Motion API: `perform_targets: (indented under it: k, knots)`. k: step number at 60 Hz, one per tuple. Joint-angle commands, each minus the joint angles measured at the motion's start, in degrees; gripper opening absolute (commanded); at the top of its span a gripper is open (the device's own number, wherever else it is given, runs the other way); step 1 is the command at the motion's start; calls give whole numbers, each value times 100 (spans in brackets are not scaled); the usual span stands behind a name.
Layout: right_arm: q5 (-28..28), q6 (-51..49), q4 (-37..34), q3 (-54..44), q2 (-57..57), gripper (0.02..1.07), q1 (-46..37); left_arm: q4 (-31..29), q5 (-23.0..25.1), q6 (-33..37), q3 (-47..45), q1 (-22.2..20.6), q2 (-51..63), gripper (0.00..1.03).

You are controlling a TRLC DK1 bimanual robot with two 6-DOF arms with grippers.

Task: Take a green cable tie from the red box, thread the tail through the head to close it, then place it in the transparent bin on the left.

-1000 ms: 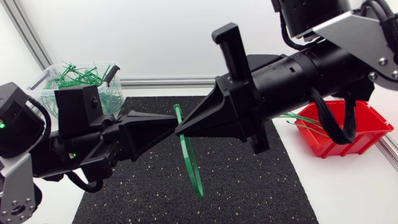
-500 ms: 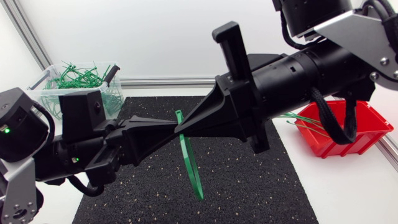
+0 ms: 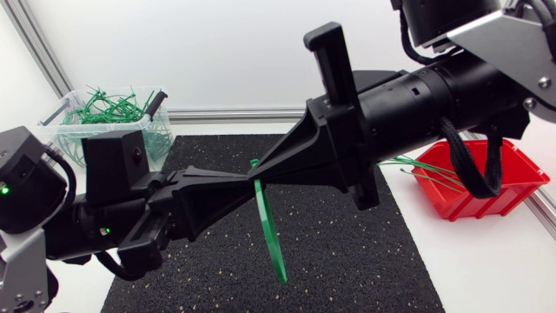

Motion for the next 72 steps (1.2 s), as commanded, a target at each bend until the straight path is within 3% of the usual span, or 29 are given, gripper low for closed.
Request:
perform_targets:
  k: [1, 46, 72]
  knots:
    - [80, 166, 28, -58, 69, 8, -103, 21, 8, 107, -58, -92, -189, 4]
    - [10, 183, -165, 38, 438, 8, -437, -673, -221, 336, 74, -382, -919, 4]
    - [63, -45, -297, 38, 306, 8, -287, -735, -247, 749, 91, -321, -611, 4]
